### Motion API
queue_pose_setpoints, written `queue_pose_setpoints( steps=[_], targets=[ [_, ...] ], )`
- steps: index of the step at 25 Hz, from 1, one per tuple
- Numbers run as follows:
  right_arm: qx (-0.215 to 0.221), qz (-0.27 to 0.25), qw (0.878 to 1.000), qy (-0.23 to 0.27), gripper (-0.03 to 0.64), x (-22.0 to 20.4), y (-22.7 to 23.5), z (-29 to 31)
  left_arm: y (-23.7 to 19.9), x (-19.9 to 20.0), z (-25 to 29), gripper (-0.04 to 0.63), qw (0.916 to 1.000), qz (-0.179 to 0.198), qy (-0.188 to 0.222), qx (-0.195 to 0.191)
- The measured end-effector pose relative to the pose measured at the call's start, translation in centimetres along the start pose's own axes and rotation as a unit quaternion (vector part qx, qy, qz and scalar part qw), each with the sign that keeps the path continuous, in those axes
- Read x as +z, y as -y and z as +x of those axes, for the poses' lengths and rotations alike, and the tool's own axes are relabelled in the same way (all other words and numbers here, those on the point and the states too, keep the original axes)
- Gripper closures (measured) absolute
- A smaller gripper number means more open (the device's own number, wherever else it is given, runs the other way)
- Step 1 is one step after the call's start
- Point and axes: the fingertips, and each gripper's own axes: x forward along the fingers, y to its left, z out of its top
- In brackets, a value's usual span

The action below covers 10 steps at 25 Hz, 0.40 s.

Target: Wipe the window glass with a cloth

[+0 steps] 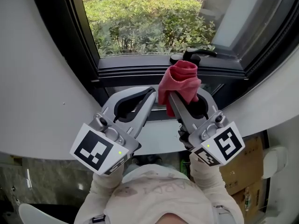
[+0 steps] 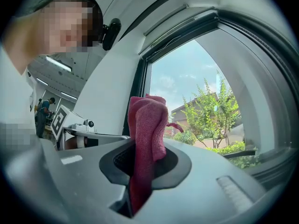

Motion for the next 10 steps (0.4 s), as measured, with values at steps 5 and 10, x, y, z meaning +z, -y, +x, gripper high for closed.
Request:
queue_pose_setpoints(
  steps=[5,10],
  targets=[
    [0.002,0.005,1.000,0.002,0.545,0.01,-0.07,-0.11,0.11,0.06,-0.08,0.593,1.0000,0.000,0.000,0.002],
    [0.001,0.006,1.000,0.002,0.545,0.10,0.02,-0.20,0.20,0.25,-0.14,0.594,1.0000,0.002,0.000,0.003]
  ],
)
